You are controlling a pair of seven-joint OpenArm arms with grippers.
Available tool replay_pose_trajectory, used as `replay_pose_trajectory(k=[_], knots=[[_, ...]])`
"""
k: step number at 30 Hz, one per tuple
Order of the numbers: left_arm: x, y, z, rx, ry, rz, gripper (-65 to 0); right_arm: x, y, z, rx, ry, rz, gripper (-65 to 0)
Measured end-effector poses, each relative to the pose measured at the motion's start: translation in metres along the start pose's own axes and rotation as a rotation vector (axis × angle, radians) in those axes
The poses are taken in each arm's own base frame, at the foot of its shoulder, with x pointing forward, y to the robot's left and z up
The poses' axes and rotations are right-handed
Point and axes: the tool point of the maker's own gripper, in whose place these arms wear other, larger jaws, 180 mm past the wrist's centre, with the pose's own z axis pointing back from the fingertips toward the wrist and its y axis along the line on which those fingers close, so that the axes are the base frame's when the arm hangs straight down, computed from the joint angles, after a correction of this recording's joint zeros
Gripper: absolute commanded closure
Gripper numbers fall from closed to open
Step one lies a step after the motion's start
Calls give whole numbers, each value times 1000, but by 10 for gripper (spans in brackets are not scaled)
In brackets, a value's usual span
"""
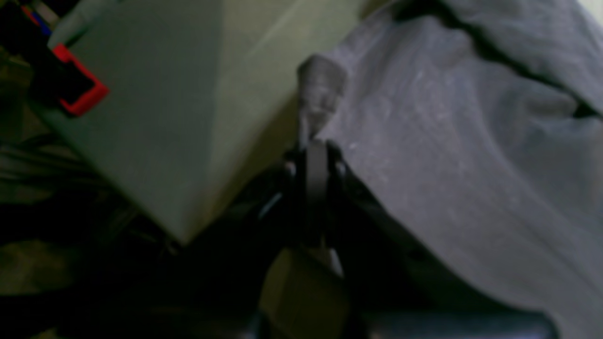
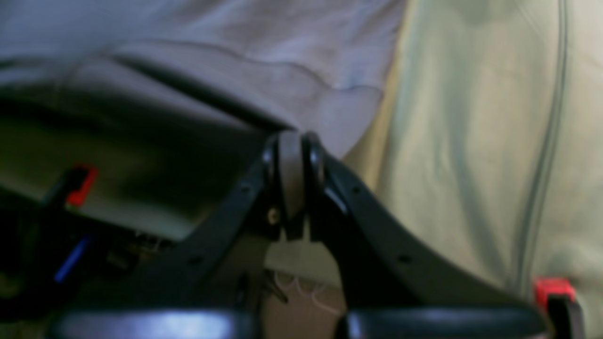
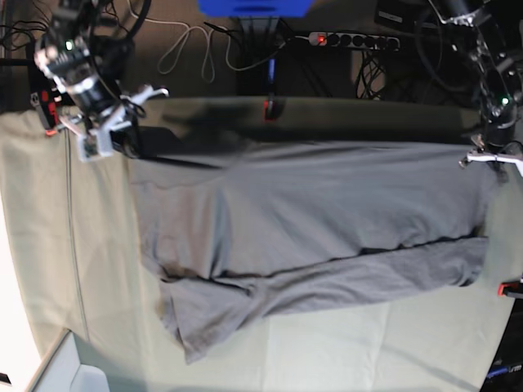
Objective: Layout the t-shirt on the table in an organized manner, then fold the t-shirt properly
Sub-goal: 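Lift the shirt with both grippers, swing it up and lay it down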
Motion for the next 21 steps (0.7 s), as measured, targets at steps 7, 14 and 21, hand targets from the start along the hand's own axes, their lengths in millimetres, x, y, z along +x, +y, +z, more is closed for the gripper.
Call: replay_pose_trajectory(k=[7,14,21], knots=[[19,7,15,12,-59,0,-1,-22,-2,48,-42,-41,-133,0],[32,9,18,15,-93,-2,-1,-16,1,54,-33,-80,-170,0],[90,-47,7,-87,-221,20,-1,51,-13,17,-35,-239,-120,0]])
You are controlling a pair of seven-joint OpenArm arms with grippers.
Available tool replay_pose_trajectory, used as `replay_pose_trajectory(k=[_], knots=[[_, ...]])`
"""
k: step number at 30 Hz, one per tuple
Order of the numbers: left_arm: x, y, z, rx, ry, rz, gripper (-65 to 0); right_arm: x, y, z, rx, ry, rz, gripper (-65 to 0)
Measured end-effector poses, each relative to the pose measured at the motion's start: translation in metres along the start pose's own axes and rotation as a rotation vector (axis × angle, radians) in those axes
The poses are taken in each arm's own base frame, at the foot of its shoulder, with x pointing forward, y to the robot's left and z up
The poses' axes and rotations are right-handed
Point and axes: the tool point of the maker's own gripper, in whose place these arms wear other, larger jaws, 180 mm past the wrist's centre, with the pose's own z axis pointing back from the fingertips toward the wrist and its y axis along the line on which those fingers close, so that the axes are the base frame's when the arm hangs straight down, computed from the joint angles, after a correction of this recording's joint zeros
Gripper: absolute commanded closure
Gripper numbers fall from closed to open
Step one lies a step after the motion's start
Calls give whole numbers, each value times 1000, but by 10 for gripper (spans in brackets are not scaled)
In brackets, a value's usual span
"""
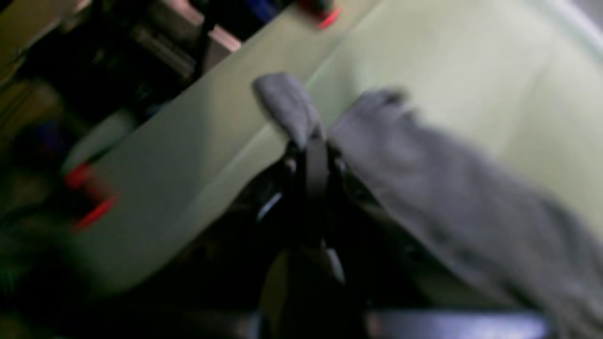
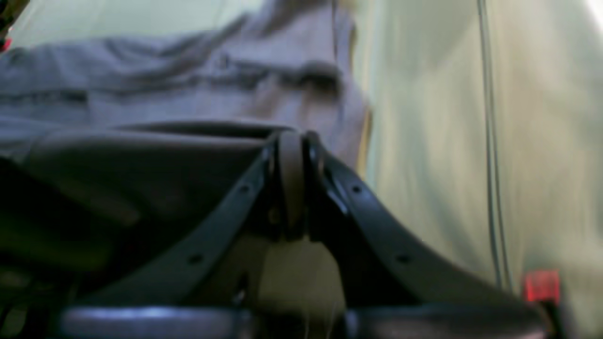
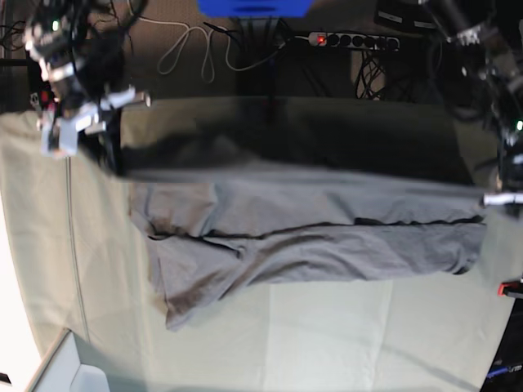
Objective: Layout the t-shirt on the table in an organized manner, then fold the t-shirt properly
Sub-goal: 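Lift the shirt with both grippers, swing it up and lay it down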
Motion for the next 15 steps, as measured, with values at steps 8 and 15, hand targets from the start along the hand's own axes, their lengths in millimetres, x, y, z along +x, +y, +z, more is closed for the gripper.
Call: replay_pose_trajectory(k=[8,15], knots=[[48,-96,-40,-177,-68,20,-1,79,-27,-76,6,-20,123,0],[107,-187,-74,-322,-112,40,-1,175,-65,-142,0,-81,172,0]])
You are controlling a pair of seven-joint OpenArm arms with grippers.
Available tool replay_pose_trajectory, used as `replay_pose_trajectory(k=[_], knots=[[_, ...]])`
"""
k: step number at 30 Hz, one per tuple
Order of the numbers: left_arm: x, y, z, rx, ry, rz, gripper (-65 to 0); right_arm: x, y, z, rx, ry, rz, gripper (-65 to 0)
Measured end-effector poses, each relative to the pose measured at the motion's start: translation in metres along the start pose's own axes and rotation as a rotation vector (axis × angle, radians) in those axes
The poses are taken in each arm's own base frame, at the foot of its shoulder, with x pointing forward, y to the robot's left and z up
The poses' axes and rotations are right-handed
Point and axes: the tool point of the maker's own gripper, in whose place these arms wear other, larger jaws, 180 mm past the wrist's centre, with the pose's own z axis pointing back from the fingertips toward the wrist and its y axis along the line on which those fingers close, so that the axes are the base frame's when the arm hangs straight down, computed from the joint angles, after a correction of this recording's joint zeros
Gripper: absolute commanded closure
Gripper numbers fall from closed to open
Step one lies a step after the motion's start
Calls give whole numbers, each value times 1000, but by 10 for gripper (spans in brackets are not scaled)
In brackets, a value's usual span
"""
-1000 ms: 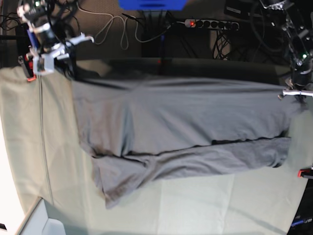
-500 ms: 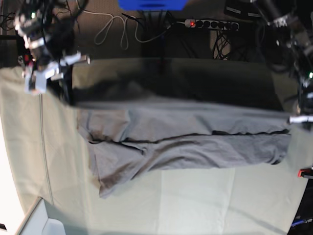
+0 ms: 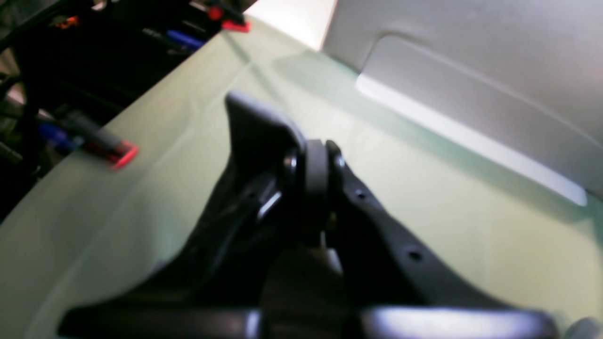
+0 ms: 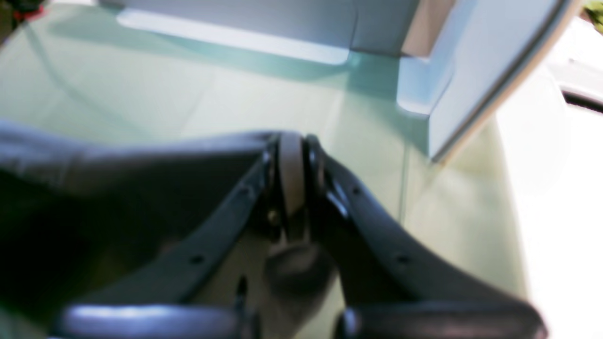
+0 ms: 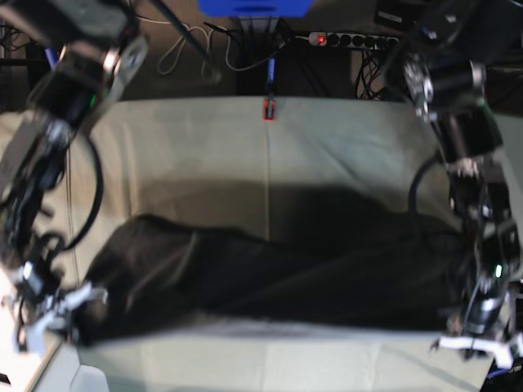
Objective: Layout the t-shirt on the table in an organized manner, then fold the t-shirt properly
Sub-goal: 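Lift the shirt with both grippers, swing it up and lay it down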
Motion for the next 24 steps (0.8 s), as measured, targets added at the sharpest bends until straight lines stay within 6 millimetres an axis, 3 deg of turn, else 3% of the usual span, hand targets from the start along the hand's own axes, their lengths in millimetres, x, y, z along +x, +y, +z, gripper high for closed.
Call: replay_pose_trajectory(k=[3,7,12,16,19,24], knots=[[31,-36,-21,-61,-27,8,-1,46,-13,-21,17,-64,32,0],[95,-78,-36,-131,-121,13,-1,107,-32,-39,22,-134,60,0],[167,-111,-46,-171,-200,-7,-1,184,-63,-37,-11,-242,65,0],[216,-140,-38,-220,-281,-25,-1,238,-59,-34,6,-309,125,0],[222,-148,-35,-233,-300,-44,-1,253,-57,-30,4,-331,149,0],[200,-141,-40,-222,-251,-51,-1,244,-56,-26,-10,-327,169,0]])
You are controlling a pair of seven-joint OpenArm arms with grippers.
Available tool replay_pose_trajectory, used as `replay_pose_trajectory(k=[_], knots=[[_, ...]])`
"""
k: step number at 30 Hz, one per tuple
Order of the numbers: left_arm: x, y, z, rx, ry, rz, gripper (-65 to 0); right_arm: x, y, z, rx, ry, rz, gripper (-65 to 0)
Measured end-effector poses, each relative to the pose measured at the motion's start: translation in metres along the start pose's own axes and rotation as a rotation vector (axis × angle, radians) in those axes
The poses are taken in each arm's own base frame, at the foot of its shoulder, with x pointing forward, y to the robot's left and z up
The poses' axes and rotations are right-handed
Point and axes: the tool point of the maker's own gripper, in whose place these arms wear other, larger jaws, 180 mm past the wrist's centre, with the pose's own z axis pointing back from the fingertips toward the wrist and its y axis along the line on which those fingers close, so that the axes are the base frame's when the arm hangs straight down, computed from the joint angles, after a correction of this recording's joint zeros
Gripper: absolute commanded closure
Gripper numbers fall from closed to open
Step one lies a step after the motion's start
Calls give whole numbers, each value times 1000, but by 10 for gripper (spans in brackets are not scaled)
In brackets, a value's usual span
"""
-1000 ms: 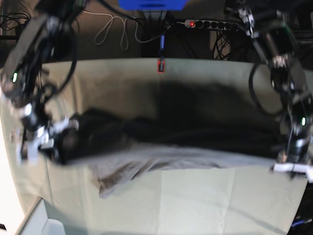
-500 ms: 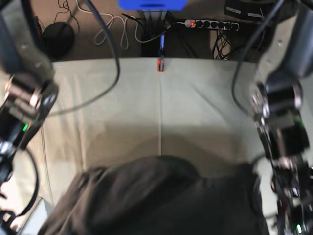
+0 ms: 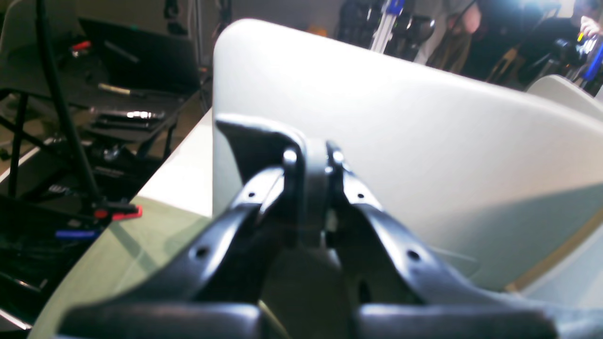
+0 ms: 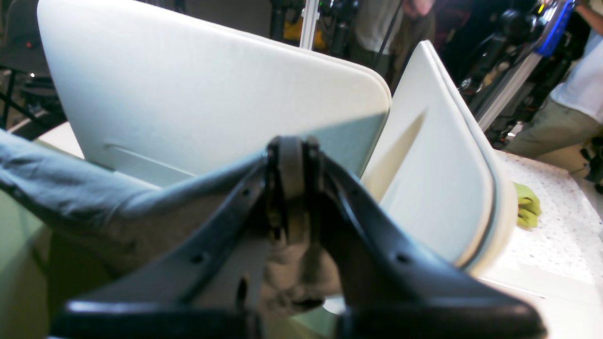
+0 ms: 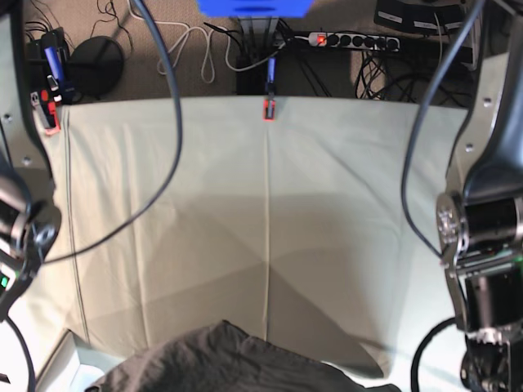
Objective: Layout the t-shirt on the table in an organized manner, then fold the t-shirt properly
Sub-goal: 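Lift the shirt with both grippers, swing it up and lay it down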
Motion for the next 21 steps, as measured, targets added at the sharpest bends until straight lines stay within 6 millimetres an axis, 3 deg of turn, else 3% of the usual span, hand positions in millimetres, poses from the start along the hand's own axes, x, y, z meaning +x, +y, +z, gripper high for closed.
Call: replay_pose_trajectory(k=[2,5,8,10,13,15,18,21], knots=[[-13,11,6,6,13,-15,-1,-21,4,11,-2,23,17,0],[-47,35,26,47,47,-52,-1,-70,15,34,-15,116,50,0],[-91,40,47,47,117,-68,-1,-116,31,60,-19,183,26,0],[-103,46,64,43,120,-64,-2,-133,44,77,-21,196,16,0],[-120,73,96,101,115,-63,-2,-163,55,116,-48,238,2,0],[-148,91,118,140,168,-71,-2,-190,63,144,-74,313,-9,0],[-198,101,159,155,277,-85,-1,-205,85,176,-77,317,-48,0],[-226,105,198,159,329,-62,-1,-218,92,213,-128,318,-86,0]])
